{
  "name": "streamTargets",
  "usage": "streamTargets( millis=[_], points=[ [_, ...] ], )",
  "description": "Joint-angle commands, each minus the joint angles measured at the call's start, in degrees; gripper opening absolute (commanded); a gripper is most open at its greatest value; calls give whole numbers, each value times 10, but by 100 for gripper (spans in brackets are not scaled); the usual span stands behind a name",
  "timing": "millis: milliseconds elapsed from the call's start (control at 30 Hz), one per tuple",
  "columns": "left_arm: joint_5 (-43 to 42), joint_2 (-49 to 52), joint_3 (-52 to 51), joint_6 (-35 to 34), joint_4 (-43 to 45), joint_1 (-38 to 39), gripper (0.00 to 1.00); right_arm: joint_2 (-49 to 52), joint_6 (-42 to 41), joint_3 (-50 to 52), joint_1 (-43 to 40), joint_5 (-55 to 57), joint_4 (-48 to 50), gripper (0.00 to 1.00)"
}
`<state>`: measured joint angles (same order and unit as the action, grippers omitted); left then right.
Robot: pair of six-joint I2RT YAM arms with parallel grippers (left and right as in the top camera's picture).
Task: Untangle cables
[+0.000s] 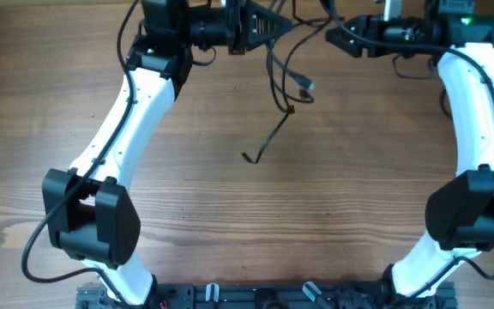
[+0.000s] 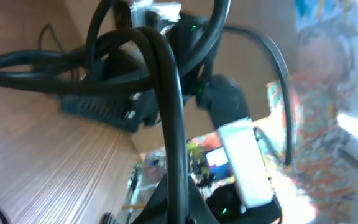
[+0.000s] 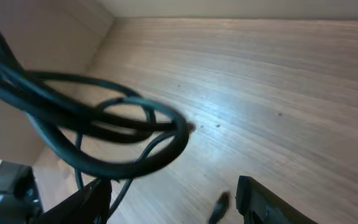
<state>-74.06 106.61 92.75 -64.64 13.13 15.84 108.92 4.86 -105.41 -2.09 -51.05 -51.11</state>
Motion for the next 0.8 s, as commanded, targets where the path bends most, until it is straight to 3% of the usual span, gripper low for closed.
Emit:
streamTargets(
  millis=[0, 133, 233, 400, 567, 767],
  points=[
    [60, -7, 9, -127, 73, -3, 4, 8, -72, 0, 33, -16, 10, 66],
    [97, -7, 9, -143, 94, -4, 4, 8, -138, 0, 53, -16, 11, 65],
    [116, -7, 9, -152, 94, -4, 4, 8, -179, 0, 64, -10, 12, 56],
    [140, -7, 9, -221, 126, -4, 4, 10, -263, 0, 94, 91, 19, 50],
    [139, -7, 9, -259, 196, -2, 4, 16, -290, 0, 126, 95, 57, 48],
    [139, -7, 9, -278, 195, -2, 4, 16, -324, 1, 148, 159, 80, 47]
  ],
)
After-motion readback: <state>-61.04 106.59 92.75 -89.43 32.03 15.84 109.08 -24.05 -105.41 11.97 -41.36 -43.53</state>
